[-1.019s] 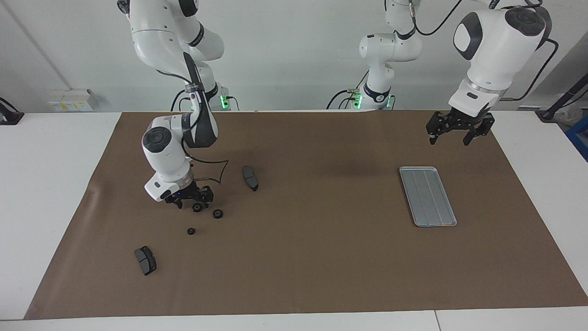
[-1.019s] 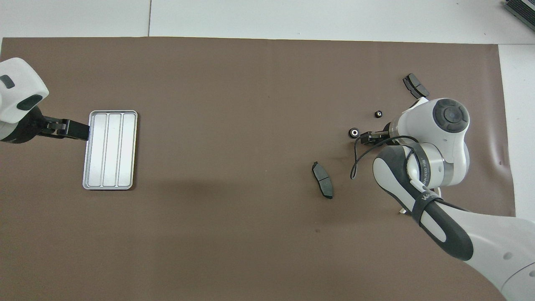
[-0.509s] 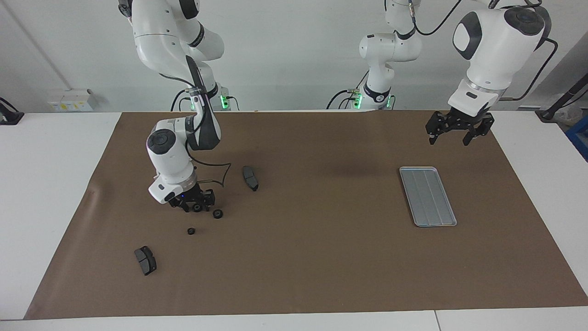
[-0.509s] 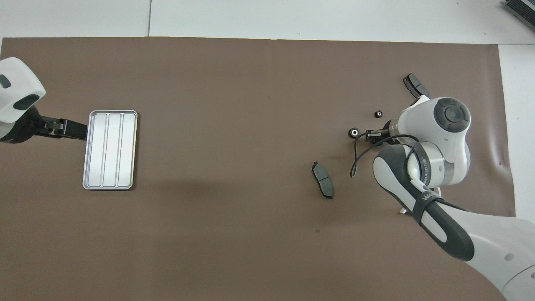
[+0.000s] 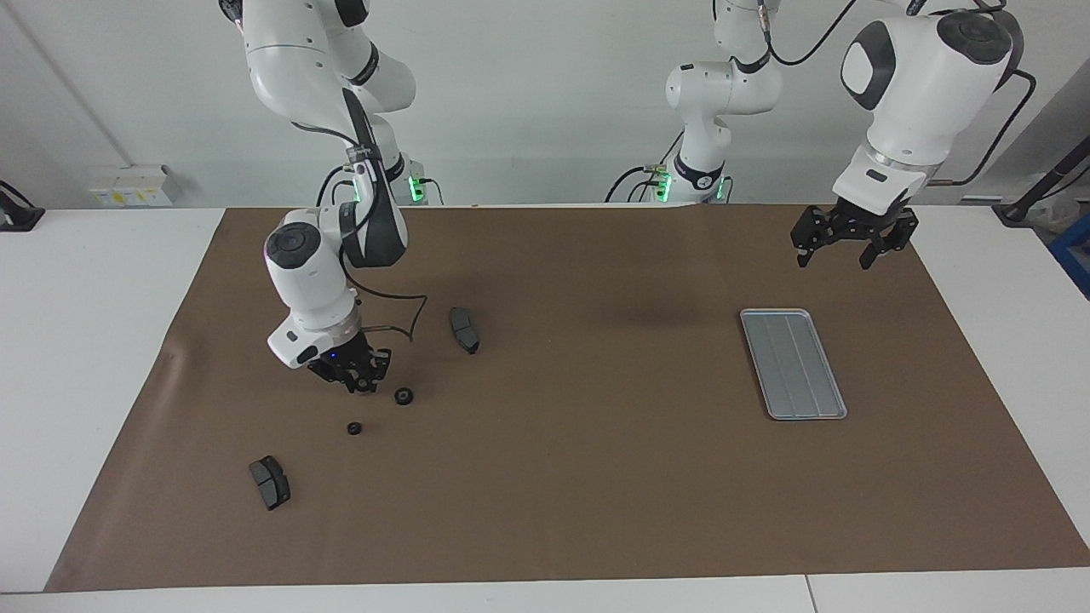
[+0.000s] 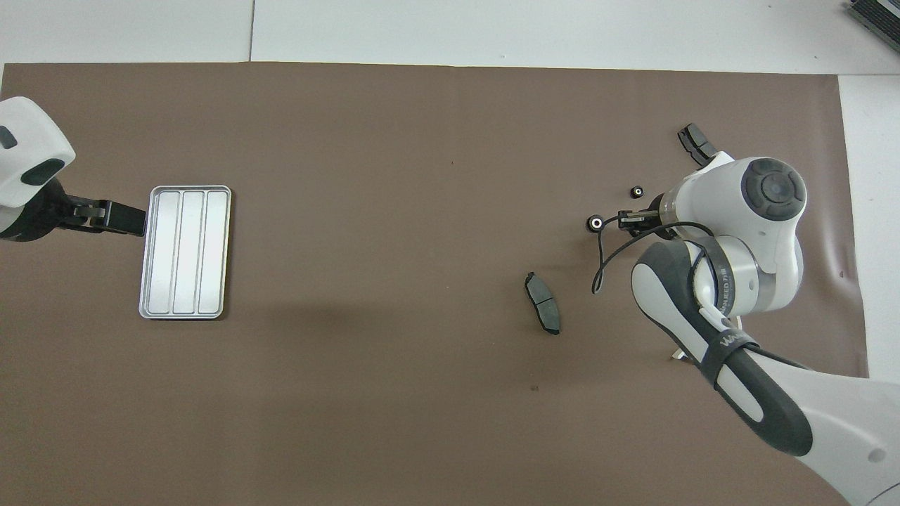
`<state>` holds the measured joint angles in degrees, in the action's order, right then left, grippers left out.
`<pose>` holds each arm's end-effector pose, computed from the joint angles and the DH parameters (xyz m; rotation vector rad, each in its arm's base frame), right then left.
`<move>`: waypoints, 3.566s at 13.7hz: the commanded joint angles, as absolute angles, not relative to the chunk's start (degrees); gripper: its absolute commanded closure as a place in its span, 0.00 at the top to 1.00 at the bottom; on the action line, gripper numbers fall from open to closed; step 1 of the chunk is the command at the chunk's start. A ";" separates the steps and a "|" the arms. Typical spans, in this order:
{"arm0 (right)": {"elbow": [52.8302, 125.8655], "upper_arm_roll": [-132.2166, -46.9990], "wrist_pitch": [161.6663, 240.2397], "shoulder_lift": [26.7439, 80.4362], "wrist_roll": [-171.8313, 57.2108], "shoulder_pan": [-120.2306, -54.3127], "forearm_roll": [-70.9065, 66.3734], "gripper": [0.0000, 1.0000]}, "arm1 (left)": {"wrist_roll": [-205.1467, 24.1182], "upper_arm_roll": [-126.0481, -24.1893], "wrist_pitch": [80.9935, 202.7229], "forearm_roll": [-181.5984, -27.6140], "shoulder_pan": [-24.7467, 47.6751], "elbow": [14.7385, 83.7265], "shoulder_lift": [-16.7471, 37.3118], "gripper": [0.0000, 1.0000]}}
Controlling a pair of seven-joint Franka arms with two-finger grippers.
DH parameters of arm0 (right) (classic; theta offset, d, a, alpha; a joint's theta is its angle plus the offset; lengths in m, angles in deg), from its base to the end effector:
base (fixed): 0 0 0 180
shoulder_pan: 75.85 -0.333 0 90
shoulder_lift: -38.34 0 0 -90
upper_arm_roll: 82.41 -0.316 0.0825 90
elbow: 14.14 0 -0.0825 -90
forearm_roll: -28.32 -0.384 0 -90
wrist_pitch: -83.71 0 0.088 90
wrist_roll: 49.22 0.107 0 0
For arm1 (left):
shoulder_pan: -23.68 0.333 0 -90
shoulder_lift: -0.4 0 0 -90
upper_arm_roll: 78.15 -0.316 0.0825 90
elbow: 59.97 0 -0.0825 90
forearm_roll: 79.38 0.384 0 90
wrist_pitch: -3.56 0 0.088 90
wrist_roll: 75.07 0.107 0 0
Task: Pick bearing gear from pile to tray
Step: 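Carry the gear toward the table centre and release it there, then grasp the centre gear with the left gripper while the right gripper returns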
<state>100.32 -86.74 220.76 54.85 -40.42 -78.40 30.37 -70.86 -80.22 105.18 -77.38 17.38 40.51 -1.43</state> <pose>0.6076 0.0712 0.3264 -3.1269 0.0201 -0.1670 0.5566 -0.0379 0.5730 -3.0982 0.2382 -0.0805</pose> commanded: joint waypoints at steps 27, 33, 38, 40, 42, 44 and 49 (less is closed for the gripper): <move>74.90 -87.77 213.87 72.17 4.39 -109.77 34.30 0.69 | -70.76 -80.17 105.78 -76.13 17.44 42.51 -3.29 1.00; 75.24 -86.98 212.82 69.73 4.31 -108.81 34.56 1.00 | -70.85 -80.26 105.69 -76.13 17.62 42.60 -3.29 1.00; 83.06 -86.80 213.08 61.28 -4.29 -99.78 34.56 1.00 | -71.03 -79.91 107.36 -76.48 17.01 43.48 -3.91 1.00; 83.50 -86.80 212.99 60.75 -9.03 -96.17 34.56 1.00 | -75.73 -79.47 107.62 -77.27 14.73 44.97 -4.17 1.00; 86.04 -86.80 213.95 60.22 -16.05 -92.21 34.65 1.00 | -87.84 -79.55 110.33 -77.27 8.94 46.46 -3.74 1.00; 91.56 -86.80 218.24 58.82 -22.39 -87.38 34.56 1.00 | -92.20 -79.46 113.50 -77.27 5.33 47.09 -2.07 1.00; 97.21 -86.89 224.86 58.55 -29.52 -82.71 34.48 1.00 | -105.72 -79.46 121.40 -77.36 -4.17 46.82 6.27 1.00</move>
